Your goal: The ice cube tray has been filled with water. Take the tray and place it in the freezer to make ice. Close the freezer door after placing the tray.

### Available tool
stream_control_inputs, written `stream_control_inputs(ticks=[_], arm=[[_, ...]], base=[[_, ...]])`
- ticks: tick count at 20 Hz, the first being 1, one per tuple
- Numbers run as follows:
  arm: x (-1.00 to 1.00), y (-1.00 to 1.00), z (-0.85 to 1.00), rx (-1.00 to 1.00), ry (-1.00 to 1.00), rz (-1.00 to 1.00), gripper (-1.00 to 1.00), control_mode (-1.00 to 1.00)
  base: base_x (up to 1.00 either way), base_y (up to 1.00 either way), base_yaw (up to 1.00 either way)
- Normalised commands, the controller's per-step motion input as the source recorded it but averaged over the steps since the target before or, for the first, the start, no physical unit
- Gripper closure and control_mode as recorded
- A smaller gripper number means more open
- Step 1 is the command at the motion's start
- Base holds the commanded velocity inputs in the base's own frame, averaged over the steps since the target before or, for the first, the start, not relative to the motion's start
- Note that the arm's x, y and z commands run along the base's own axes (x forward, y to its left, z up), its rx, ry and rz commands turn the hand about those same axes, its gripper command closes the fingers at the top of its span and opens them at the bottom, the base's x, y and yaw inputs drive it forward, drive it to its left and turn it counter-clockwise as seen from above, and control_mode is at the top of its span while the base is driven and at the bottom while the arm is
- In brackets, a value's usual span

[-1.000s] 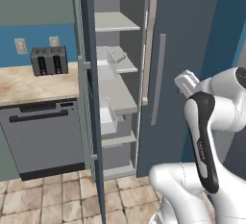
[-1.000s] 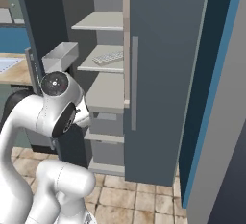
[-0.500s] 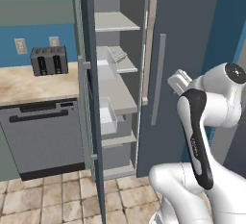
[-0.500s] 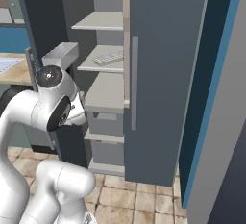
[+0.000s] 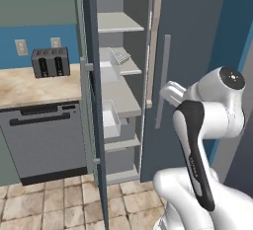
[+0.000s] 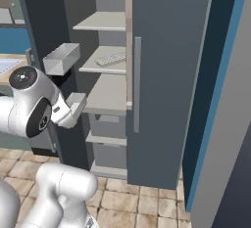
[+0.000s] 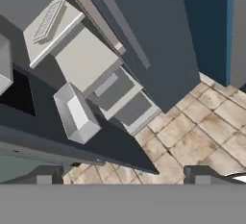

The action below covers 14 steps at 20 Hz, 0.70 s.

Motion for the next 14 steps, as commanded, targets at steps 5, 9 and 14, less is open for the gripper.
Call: stream_control_inputs(ticks=[5, 9, 14], arm=[[-0.41, 0.44, -0.03, -0.23, 0.00, 0.39, -1.00, -1.00], [-0.10, 0.66, -0.07, -0.27, 0.03, 0.41, -1.00, -1.00], [0.00, 0.93, -0.02, -0.33, 0.16, 0.37, -1.00, -1.00]], base=[[0.00, 0.00, 0.00], [0.00, 0.00, 0.00], [0.00, 0.00, 0.00]])
